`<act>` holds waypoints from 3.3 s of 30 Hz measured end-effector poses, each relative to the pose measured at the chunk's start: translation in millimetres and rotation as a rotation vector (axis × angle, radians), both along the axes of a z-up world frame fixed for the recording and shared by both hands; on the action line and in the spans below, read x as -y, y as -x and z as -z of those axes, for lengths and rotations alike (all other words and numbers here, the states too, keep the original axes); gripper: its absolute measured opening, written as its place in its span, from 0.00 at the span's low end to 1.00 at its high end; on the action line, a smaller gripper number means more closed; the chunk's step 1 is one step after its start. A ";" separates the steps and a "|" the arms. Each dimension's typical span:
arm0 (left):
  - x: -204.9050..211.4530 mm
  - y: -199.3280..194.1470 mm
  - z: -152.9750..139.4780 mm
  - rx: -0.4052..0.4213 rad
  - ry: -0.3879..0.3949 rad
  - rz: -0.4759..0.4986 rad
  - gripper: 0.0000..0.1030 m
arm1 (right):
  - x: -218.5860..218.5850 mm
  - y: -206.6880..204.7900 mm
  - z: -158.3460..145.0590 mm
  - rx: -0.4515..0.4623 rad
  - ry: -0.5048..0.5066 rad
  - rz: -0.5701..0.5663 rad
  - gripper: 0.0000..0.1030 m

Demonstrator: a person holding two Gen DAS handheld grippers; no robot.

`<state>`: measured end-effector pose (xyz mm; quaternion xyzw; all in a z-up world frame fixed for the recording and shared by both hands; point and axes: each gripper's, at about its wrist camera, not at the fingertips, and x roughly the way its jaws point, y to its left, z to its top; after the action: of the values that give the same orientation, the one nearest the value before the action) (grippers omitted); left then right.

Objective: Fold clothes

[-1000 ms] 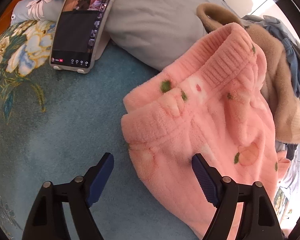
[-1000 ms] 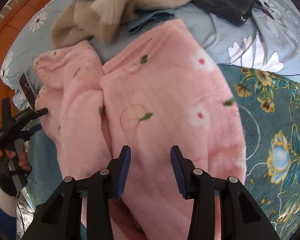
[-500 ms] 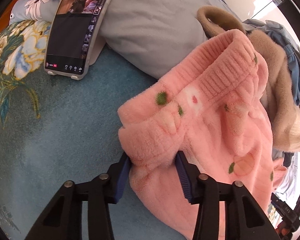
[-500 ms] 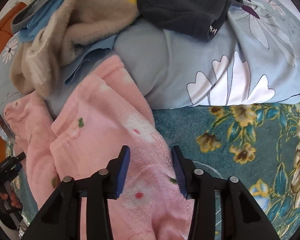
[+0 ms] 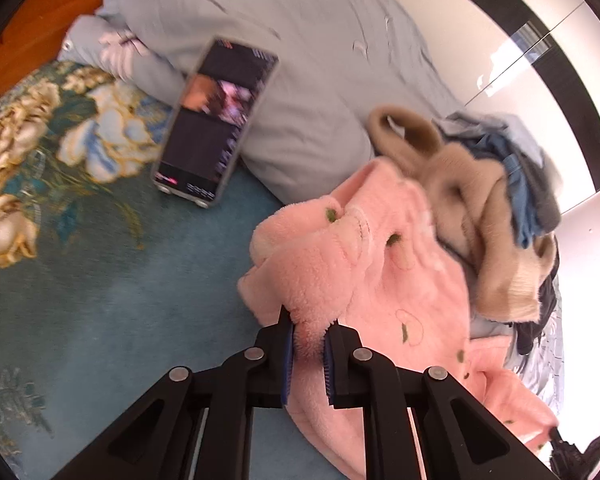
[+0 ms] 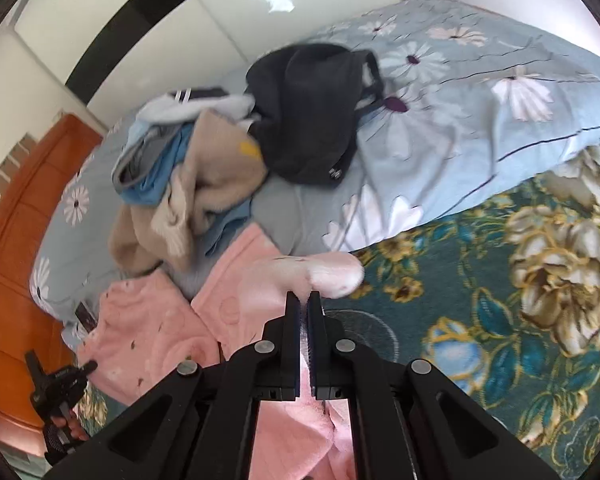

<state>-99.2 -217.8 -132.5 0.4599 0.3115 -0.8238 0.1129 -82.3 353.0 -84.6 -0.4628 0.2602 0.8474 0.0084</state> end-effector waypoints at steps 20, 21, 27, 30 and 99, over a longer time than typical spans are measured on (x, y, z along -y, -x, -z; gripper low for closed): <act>84.7 -153.2 -16.3 0.103 -0.052 -0.167 0.13 | -157.4 -238.2 22.8 0.090 0.050 0.610 0.02; 85.6 -153.9 -13.5 0.110 -0.058 -0.167 0.13 | -158.3 -241.3 32.1 0.113 0.063 0.620 0.02; 87.5 -153.9 -7.7 0.135 -0.060 -0.122 0.18 | -147.8 -240.2 51.4 0.187 0.052 0.599 0.04; 91.1 -155.1 -7.1 0.151 -0.066 -0.100 0.26 | -143.5 -235.1 43.7 0.228 -0.010 0.559 0.06; 46.8 33.4 -31.5 0.115 0.138 0.092 0.33 | -62.9 77.6 34.2 0.116 -0.211 -0.025 0.00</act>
<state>-132.6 -264.5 -101.0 0.5115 0.2256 -0.8198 0.1240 -159.8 416.0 -118.8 -0.5107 0.1630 0.8419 0.0617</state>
